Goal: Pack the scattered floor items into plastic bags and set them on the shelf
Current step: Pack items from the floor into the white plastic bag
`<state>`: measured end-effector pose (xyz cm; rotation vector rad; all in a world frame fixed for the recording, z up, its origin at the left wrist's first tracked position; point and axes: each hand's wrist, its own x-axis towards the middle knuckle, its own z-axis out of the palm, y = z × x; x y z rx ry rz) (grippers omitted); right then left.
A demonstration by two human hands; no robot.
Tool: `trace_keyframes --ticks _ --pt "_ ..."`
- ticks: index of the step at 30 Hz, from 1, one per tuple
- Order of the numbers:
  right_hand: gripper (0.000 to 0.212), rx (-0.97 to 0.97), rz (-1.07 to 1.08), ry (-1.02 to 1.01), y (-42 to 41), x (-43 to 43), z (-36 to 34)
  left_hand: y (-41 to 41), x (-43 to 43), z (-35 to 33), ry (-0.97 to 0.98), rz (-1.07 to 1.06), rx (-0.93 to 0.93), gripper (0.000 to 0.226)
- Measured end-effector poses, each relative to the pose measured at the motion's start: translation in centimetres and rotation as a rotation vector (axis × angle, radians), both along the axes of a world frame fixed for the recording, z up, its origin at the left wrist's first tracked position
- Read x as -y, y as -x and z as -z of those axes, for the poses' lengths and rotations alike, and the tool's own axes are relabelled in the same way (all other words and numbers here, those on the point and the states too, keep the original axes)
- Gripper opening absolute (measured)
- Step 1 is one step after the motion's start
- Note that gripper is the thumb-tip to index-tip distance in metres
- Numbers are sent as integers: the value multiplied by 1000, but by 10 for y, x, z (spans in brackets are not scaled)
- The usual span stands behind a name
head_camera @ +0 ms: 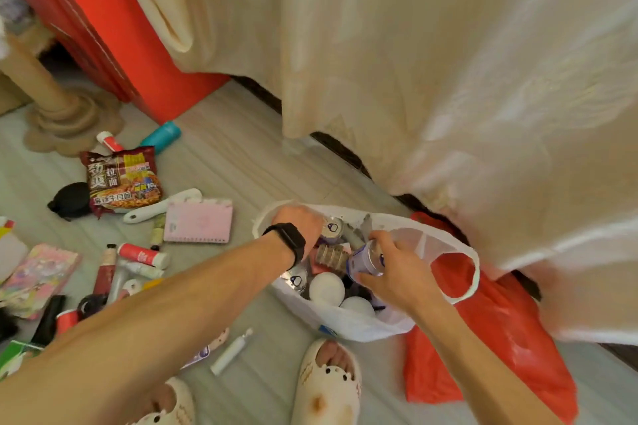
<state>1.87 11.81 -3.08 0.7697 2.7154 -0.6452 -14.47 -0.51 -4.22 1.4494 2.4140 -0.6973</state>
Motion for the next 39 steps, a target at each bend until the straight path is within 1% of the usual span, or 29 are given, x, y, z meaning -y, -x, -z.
trace_keyframes --ticks 3,5,7,10,12,13,15,17,18,19,21,22,23,24,26,27,31,33,36,39 --pt "69 0 21 26 -2 -3 5 -3 -8 22 83 -58 26 36" --pt "68 -4 33 25 -3 -6 5 -3 -11 35 118 -85 83 38" --pt "68 -16 52 42 -5 -9 3 2 -4 41 62 -110 174 43" --pt "67 -30 58 62 -6 -14 1 13 17 43 -47 -130 317 58" --pt "68 -34 53 64 -5 -14 -1 19 26 36 -90 -92 392 57" --pt "68 -45 50 68 -4 -13 -2 23 27 29 -115 -60 385 53" --pt "69 -83 40 79 2 -7 -7 32 28 11 -207 10 273 48" --pt "69 -117 26 107 11 2 -10 39 37 -4 -370 0 150 57" --pt "69 -129 29 139 16 7 -12 41 45 -7 -420 -58 114 65" --pt "69 -142 36 178 22 14 -13 43 53 -6 -411 -146 106 73" --pt "70 -160 51 243 33 28 -13 47 68 0 -276 -385 155 82" --pt "69 -167 50 259 39 35 -13 50 74 5 -194 -498 207 79" --pt "69 -170 47 268 45 41 -12 54 77 10 -142 -590 281 71" --pt "69 -172 45 273 50 47 -11 58 80 13 -136 -652 357 59" --pt "69 -168 39 281 60 57 -9 64 82 14 -219 -699 453 34" --pt "68 -165 35 284 64 61 -7 66 83 13 -264 -710 477 26" --pt "68 -174 36 338 84 76 5 73 85 4 -375 -756 597 12" --pt "66 -184 26 333 99 85 12 77 89 0 -390 -720 566 12" --pt "66 -176 -44 264 118 98 27 87 93 -10 -428 -625 413 11" --pt "63 -50 -200 86 125 104 43 93 95 -16 -480 -610 370 11"
